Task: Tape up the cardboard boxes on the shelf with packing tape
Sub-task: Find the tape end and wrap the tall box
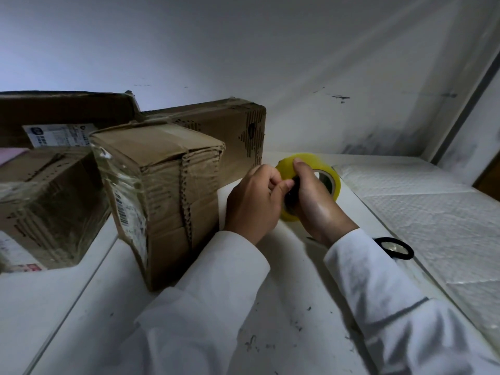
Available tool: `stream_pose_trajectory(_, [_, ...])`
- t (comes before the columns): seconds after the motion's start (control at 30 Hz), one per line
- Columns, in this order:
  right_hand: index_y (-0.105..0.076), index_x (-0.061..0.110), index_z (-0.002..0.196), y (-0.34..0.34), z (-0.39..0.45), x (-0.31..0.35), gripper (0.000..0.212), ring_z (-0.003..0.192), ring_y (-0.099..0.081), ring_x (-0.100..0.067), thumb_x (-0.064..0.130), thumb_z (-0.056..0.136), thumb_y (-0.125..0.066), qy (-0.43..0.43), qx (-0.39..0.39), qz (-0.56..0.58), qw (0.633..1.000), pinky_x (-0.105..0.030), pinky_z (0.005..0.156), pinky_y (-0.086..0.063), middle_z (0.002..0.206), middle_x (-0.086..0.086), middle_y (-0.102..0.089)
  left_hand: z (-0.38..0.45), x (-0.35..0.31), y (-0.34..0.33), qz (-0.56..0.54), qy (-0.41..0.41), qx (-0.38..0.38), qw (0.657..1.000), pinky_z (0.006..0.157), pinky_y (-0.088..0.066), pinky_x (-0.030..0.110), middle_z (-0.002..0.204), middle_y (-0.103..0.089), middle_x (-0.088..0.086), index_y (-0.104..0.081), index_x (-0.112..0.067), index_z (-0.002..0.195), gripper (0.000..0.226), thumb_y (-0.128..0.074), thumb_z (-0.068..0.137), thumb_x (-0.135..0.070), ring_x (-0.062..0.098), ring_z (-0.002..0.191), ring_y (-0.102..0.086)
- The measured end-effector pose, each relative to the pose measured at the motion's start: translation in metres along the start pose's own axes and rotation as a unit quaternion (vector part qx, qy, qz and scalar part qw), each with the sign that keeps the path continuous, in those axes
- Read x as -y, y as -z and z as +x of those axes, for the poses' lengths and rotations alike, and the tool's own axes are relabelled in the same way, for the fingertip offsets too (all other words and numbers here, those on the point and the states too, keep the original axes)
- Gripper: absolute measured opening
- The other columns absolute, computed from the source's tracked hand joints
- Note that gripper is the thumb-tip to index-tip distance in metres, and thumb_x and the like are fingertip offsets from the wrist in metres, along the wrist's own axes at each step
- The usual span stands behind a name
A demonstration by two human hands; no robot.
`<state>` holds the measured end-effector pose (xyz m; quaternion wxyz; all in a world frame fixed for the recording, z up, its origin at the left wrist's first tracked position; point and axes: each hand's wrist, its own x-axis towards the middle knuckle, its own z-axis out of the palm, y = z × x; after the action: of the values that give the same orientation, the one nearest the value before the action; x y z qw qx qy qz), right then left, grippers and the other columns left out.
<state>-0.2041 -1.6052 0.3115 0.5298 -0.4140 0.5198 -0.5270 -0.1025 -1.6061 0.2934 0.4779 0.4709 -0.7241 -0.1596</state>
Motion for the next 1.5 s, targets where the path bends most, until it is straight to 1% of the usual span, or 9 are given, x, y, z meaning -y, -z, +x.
stream_pose_trajectory(0.1, [-0.062,0.009,0.087,0.0,-0.002,0.004,0.045,0.088,-0.067,-0.016,0.042,0.099,-0.033,-0.006,0.009,0.037,0.999,-0.029,0.082,-0.05,0.087,-0.01,-0.07,0.0,-0.004,-0.001,-0.027,-0.021,-0.035,0.999,0.057,-0.032,0.018,0.078,-0.043,-0.013,-0.049,-0.026,0.082,0.016,-0.063,0.088,-0.028,0.003,0.066,-0.043])
stream_pose_trajectory(0.5, [-0.057,0.014,0.112,0.001,0.001,0.001,0.044,0.108,-0.06,-0.019,0.048,0.095,-0.035,0.023,-0.005,-0.032,0.999,-0.04,0.105,-0.04,0.11,-0.009,-0.066,0.004,-0.001,-0.001,-0.046,0.063,-0.024,0.997,0.061,-0.036,0.024,0.079,-0.053,-0.011,-0.054,-0.027,0.084,0.013,-0.065,0.086,-0.034,0.011,0.073,-0.05])
stream_pose_trajectory(0.67, [-0.061,0.014,0.089,0.002,-0.002,0.007,0.039,0.093,-0.064,-0.017,0.043,0.097,-0.036,0.021,-0.036,-0.033,0.999,-0.033,0.094,-0.048,0.1,-0.01,-0.069,0.003,-0.003,-0.003,-0.041,-0.037,-0.028,0.998,0.062,-0.041,0.028,0.072,-0.046,-0.013,-0.047,-0.029,0.071,0.02,-0.063,0.083,-0.031,0.011,0.068,-0.047])
stream_pose_trajectory(0.77, [-0.064,0.014,0.074,0.009,-0.003,0.011,0.046,0.07,-0.065,-0.014,0.039,0.099,-0.034,0.032,-0.023,-0.029,0.999,-0.029,0.078,-0.05,0.073,-0.007,-0.07,0.003,-0.004,-0.003,-0.035,-0.113,-0.037,0.992,0.071,-0.046,0.032,0.087,-0.05,-0.012,-0.059,-0.02,0.088,0.026,-0.053,0.074,-0.042,0.015,0.084,-0.052])
stream_pose_trajectory(0.97, [-0.067,0.011,0.106,0.024,-0.012,0.014,0.053,0.094,-0.068,-0.024,0.051,0.098,-0.033,0.006,0.111,-0.05,0.993,-0.039,0.088,-0.052,0.101,-0.016,-0.069,0.006,0.001,0.004,-0.138,-0.041,0.179,0.973,0.108,-0.035,0.027,0.138,-0.042,-0.011,-0.044,-0.022,0.139,0.084,-0.053,0.065,-0.06,0.005,0.129,-0.04])
stream_pose_trajectory(1.07, [-0.069,0.01,0.081,0.037,-0.017,0.021,0.063,0.063,-0.067,-0.02,0.055,0.096,-0.027,-0.011,0.148,-0.056,0.987,-0.029,0.063,-0.054,0.074,-0.011,-0.071,0.006,0.003,0.008,-0.099,-0.056,0.214,0.97,0.104,-0.037,0.021,0.133,-0.037,-0.015,-0.033,-0.034,0.145,0.097,-0.059,0.058,-0.069,0.01,0.13,-0.037])
stream_pose_trajectory(1.23, [-0.071,0.011,0.084,0.043,-0.01,0.023,0.061,0.07,-0.068,-0.011,0.055,0.095,-0.03,0.098,0.028,-0.21,0.972,-0.02,0.068,-0.05,0.076,-0.009,-0.072,0.003,-0.005,0.013,0.034,0.006,0.145,0.989,0.095,-0.04,0.03,0.116,-0.03,-0.011,-0.033,-0.045,0.139,0.095,-0.053,0.053,-0.079,0.015,0.116,-0.043])
stream_pose_trajectory(1.37, [-0.059,-0.002,0.069,0.037,-0.003,0.011,0.049,0.057,-0.053,-0.009,0.037,0.096,-0.046,0.213,-0.029,-0.201,0.956,-0.019,0.056,-0.042,0.063,-0.003,-0.057,0.005,-0.006,0.012,0.008,0.167,0.11,0.98,0.079,-0.036,0.028,0.113,-0.035,-0.002,-0.042,-0.031,0.121,0.071,-0.056,0.069,-0.077,0.019,0.101,-0.047])
stream_pose_trajectory(1.5, [-0.065,0.011,0.074,0.044,0.003,0.012,0.02,0.06,-0.054,-0.012,0.024,0.089,-0.061,0.184,-0.096,-0.06,0.976,-0.019,0.056,-0.045,0.067,-0.002,-0.059,0.007,-0.002,0.013,-0.07,0.12,0.155,0.978,0.063,-0.042,0.02,0.087,-0.054,-0.003,-0.055,-0.021,0.095,0.059,-0.048,0.072,-0.074,0.011,0.081,-0.056])
